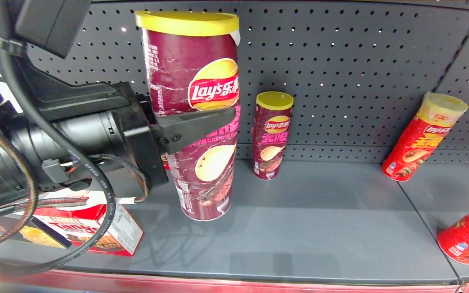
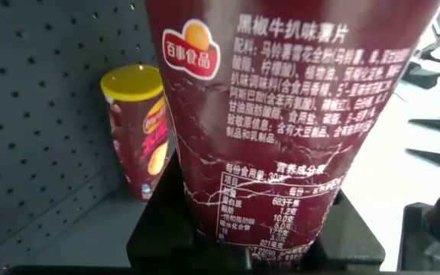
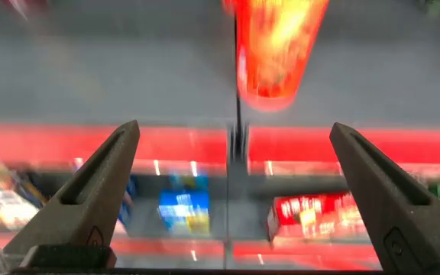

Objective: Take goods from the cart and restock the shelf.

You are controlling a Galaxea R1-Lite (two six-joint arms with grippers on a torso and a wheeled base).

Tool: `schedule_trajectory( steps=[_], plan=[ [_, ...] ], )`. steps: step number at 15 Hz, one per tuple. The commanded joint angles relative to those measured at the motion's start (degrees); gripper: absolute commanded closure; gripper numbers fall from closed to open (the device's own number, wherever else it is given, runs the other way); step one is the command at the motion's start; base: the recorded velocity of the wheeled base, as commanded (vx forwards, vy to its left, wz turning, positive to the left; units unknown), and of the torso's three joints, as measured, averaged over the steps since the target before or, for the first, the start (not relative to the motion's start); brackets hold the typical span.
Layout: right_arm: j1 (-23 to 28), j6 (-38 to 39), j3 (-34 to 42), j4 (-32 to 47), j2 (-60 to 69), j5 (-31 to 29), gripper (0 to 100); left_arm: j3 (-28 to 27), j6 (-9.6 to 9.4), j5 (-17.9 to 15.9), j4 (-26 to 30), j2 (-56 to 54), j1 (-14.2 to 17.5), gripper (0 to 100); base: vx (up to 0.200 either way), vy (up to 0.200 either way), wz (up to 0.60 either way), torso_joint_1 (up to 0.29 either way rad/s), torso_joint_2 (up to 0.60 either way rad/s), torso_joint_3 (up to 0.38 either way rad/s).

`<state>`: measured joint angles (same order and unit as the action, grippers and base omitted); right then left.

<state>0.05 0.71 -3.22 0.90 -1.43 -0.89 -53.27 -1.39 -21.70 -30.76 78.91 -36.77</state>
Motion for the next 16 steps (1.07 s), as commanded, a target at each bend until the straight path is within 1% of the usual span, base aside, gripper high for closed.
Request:
schedule_trajectory(
  steps=[1, 2, 4, 5, 6, 8, 9, 10, 11, 13, 14, 16],
  plan=[
    [-2.2, 8.2, -21.3, 3.8, -18.3, 3.7, 0, 1.2, -0.02, 0.0, 0.0, -1.3, 1.2, 100, 0.000, 0.000, 0.00, 0.000, 0.00, 0.000],
    [-4.5, 5.8, -22.4, 4.4, -18.9, 4.8, 0, 1.9, -0.02, 0.0, -0.1, -1.3, 1.2, 100, 0.000, 0.000, 0.00, 0.000, 0.00, 0.000],
    [-7.8, -4.0, -21.7, 5.0, -19.7, 5.4, 0, 2.5, -0.02, 0.1, 0.0, -1.4, 1.7, 100, 0.000, 0.000, 0.00, 0.000, 0.00, 0.000],
    [-8.9, -5.2, -20.9, 4.7, -20.1, 6.3, 0, 2.6, -0.02, 0.0, 0.0, -1.4, 2.1, 100, 0.000, 0.000, 0.00, 0.000, 0.00, 0.000],
    [-9.7, -5.8, -21.1, 4.8, -20.5, 8.4, 0, 2.6, -0.02, 0.0, 0.0, -1.4, 2.1, 100, 0.000, 0.000, 0.00, 0.000, 0.00, 0.000],
    [-10.1, -6.1, -23.9, 5.1, -23.0, 10.6, 0, 2.6, -0.02, 0.0, 0.0, -1.4, 2.2, 100, 0.000, 0.000, 0.00, 0.000, 0.00, 0.000],
    [-10.5, -6.2, -26.3, 5.0, -25.9, 12.8, 0, 2.6, -0.02, 0.0, 0.0, -1.4, 2.2, 100, 0.000, 0.000, 0.00, 0.000, 0.00, 0.000],
    [-11.1, -8.1, -30.3, 5.0, -30.7, 14.5, 0, 2.6, -0.02, 0.0, 0.0, -1.4, 2.1, 100, 0.000, 0.000, 0.00, 0.000, 0.00, 0.000],
    [-11.8, -10.0, -31.9, 4.8, -33.1, 14.6, 0, 2.6, -0.02, 0.0, 0.0, -1.3, 2.1, 100, 0.000, 0.000, 0.00, 0.000, 0.00, 0.000],
    [-15.7, -11.1, -34.3, 5.1, -36.5, 14.5, 0, 2.6, -0.02, 0.0, 0.0, -1.2, 2.2, 100, 0.000, 0.000, 0.00, 0.000, 0.00, 0.000],
    [-19.6, -11.8, -35.3, 4.6, -40.6, 12.3, 0, 2.6, -0.02, 0.0, 0.0, -1.0, 2.2, 100, 0.000, 0.000, 0.00, 0.000, 0.00, 0.000],
    [-22.5, -13.0, -36.1, 2.9, -45.9, 8.3, 0, 2.6, 0.07, 0.1, 0.0, -0.9, 2.3, 100, 0.000, 0.000, 0.00, 0.000, 0.00, 0.000]
  ],
)
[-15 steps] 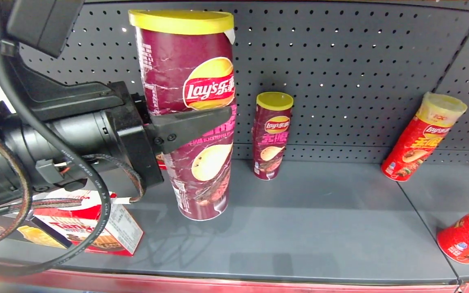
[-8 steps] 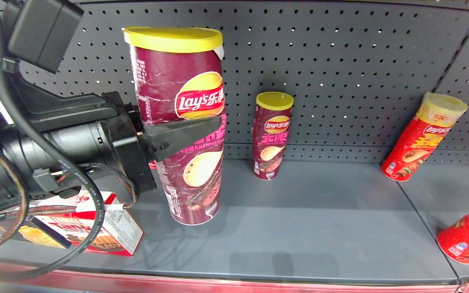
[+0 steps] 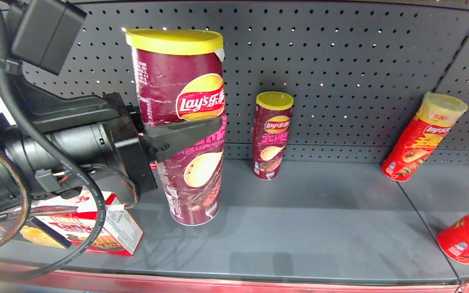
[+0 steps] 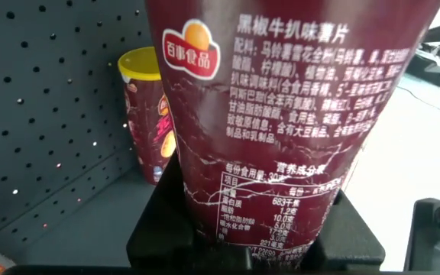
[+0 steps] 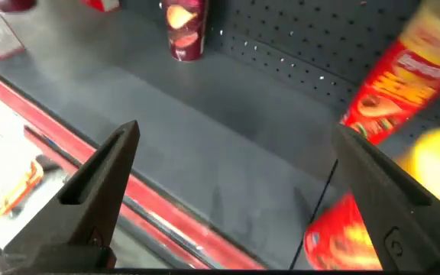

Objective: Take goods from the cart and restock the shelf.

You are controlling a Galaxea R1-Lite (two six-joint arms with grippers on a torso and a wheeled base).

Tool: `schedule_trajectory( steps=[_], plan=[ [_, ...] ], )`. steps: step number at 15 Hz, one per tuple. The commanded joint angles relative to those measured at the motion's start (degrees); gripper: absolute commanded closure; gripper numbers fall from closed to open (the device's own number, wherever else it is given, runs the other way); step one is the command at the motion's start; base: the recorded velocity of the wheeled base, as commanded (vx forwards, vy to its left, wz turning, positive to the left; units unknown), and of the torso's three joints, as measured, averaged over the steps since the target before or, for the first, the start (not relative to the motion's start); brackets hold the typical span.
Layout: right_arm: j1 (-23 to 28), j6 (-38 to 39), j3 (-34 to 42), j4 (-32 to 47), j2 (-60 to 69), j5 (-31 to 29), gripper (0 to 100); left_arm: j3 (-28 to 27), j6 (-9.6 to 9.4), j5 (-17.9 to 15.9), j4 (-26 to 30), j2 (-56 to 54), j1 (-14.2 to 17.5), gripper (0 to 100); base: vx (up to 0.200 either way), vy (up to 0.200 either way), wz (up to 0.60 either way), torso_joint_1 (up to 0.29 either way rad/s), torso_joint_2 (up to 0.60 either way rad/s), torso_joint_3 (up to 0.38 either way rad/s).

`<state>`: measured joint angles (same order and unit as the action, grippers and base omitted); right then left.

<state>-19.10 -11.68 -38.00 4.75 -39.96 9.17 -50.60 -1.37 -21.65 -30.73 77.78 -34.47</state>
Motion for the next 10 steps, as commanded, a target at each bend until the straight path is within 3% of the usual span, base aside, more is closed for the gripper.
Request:
schedule_trajectory(
  steps=[1, 4, 10],
  plan=[
    [-4.5, -0.5, -1.9, -3.3, -10.0, -2.0, 0, 0.0, 0.05, 0.0, 0.0, 0.4, 0.6, 100, 0.000, 0.000, 0.00, 0.000, 0.00, 0.000],
    [-4.5, -0.2, -6.4, -12.3, -21.3, -1.5, 0, -0.5, 0.05, 0.0, 0.1, 0.4, 2.5, 100, 0.000, 0.000, 0.00, 0.000, 0.00, 0.000],
    [-5.9, 2.4, -16.0, -16.1, -37.2, 4.8, 0, -0.3, 0.40, 0.6, 0.1, 0.4, 2.9, 100, 0.000, 0.000, 0.00, 0.000, 0.00, 0.000]
  ],
)
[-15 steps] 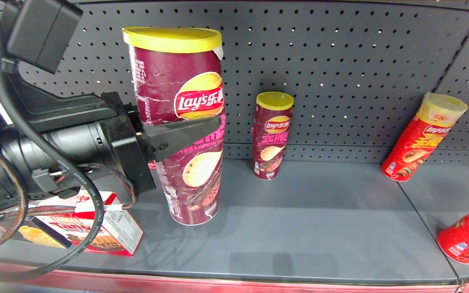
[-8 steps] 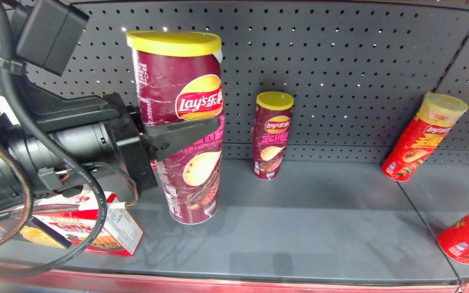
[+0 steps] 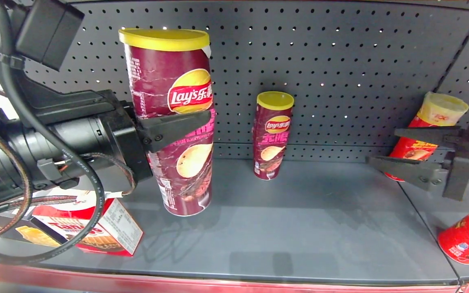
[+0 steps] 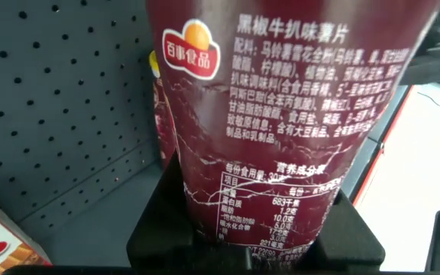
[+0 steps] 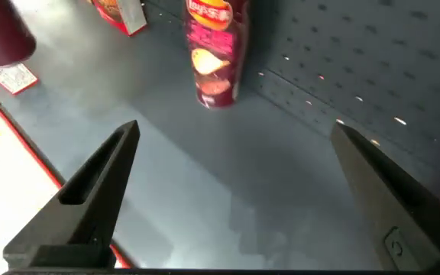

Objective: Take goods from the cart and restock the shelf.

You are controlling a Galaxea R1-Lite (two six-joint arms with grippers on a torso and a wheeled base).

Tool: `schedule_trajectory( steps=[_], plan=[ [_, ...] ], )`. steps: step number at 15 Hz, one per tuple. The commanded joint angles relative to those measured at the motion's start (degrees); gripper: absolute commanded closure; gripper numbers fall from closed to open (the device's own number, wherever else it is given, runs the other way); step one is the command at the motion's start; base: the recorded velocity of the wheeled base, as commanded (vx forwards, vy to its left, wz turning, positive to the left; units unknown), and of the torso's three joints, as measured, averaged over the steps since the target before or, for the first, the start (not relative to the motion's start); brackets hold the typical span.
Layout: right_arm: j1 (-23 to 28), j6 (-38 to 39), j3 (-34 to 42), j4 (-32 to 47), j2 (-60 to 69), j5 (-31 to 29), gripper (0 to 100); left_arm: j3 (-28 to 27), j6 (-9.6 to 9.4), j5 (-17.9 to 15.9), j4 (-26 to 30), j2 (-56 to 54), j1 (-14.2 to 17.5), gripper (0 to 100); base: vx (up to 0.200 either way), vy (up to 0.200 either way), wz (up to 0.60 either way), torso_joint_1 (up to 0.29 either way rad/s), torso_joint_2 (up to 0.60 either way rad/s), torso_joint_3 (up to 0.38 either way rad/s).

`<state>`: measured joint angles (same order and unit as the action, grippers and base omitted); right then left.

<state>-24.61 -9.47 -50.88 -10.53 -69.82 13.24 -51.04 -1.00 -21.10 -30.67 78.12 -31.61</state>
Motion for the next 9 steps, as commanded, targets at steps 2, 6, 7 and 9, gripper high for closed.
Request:
schedule_trajectory(
  steps=[2, 6, 7, 9],
  plan=[
    [-0.5, -0.1, -6.8, -2.5, -13.4, -0.6, 0, 0.4, 0.03, 0.0, 0.0, 0.1, 0.1, 100, 0.000, 0.000, 0.00, 0.000, 0.00, 0.000],
    [-0.2, 0.2, -12.3, -6.0, -21.4, -3.1, 0, 0.5, 0.03, 0.0, 0.0, 0.0, 0.9, 100, 0.000, 0.000, 0.00, 0.000, 0.00, 0.000],
    [-0.1, 0.2, -14.2, -6.1, -23.9, -2.5, 0, 0.5, 0.03, 0.0, 0.0, 0.0, 1.2, 100, 0.000, 0.000, 0.00, 0.000, 0.00, 0.000],
    [0.6, 0.1, -16.5, -7.4, -26.7, 4.3, 0, 0.4, 0.03, -0.2, 0.0, 0.2, 1.2, 100, 0.000, 0.000, 0.00, 0.000, 0.00, 0.000]
  ],
)
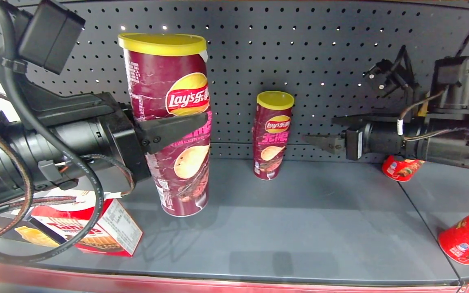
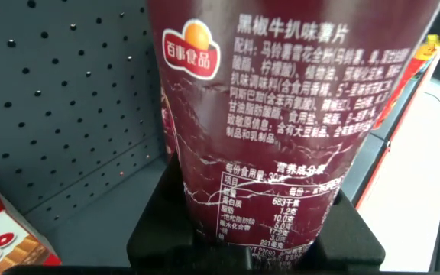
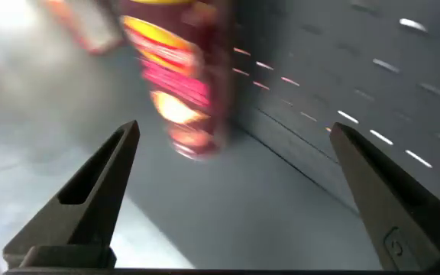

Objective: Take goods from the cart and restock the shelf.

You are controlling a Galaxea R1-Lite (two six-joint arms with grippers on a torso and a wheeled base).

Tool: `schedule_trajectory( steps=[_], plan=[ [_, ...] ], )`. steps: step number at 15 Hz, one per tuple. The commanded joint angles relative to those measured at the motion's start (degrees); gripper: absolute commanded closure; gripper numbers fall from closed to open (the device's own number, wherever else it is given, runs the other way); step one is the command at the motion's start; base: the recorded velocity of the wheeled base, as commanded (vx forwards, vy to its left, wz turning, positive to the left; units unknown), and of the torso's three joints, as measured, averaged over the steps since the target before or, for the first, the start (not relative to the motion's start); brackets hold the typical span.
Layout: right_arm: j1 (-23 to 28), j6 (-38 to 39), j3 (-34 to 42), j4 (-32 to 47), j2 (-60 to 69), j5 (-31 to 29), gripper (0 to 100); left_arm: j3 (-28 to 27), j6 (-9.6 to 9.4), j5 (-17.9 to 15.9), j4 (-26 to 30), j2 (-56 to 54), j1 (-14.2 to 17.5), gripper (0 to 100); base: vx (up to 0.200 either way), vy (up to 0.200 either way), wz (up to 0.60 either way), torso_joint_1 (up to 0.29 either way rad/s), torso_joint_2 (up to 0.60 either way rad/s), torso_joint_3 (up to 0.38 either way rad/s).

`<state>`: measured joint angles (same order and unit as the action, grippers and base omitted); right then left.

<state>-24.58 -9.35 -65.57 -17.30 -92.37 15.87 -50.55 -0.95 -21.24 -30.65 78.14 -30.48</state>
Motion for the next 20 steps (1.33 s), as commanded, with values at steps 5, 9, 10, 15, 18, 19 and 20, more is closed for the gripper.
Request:
schedule_trajectory(
  steps=[5, 9, 10, 15, 18, 19, 20],
  plan=[
    [7.3, -1.5, -3.0, -16.0, -11.8, 27.7, 0, -0.5, -0.02, -0.1, -0.1, 0.9, 0.0, 100, 0.000, 0.000, 0.00, 0.000, 0.00, 0.000],
    [6.8, -1.6, -3.8, -19.4, -15.3, 28.3, 0, 0.0, -0.02, -0.4, -0.1, 0.9, -0.1, 100, 0.000, 0.000, 0.00, 0.000, 0.00, 0.000],
    [6.6, -1.6, -4.2, -19.9, -16.1, 28.3, 0, 0.0, -0.02, -0.4, -0.1, 1.0, -0.1, 100, 0.000, 0.000, 0.00, 0.000, 0.00, 0.000],
    [5.3, -1.9, -6.0, -20.1, -18.4, 31.2, 0, -0.2, 1.48, -0.5, -0.1, 0.8, -0.1, 100, 0.000, 0.000, 0.00, 0.000, 0.00, 0.000],
    [5.2, -1.9, -6.8, -21.3, -20.2, 31.9, 0, -0.2, 1.57, -0.6, -0.1, 0.8, -0.2, 100, 0.000, 0.000, 0.00, 0.000, 0.00, 0.000],
    [5.2, -1.9, -7.1, -21.6, -20.7, 31.9, 0, -0.2, 1.57, -0.6, -0.1, 0.8, -0.3, 100, 0.000, 0.000, 0.00, 0.000, 0.00, 0.000],
    [4.8, -1.9, -7.2, -21.7, -21.5, 31.9, 0, -0.2, 1.57, -0.5, -0.1, 0.8, -0.4, 100, 0.000, 0.000, 0.00, 0.000, 0.00, 0.000]
  ],
)
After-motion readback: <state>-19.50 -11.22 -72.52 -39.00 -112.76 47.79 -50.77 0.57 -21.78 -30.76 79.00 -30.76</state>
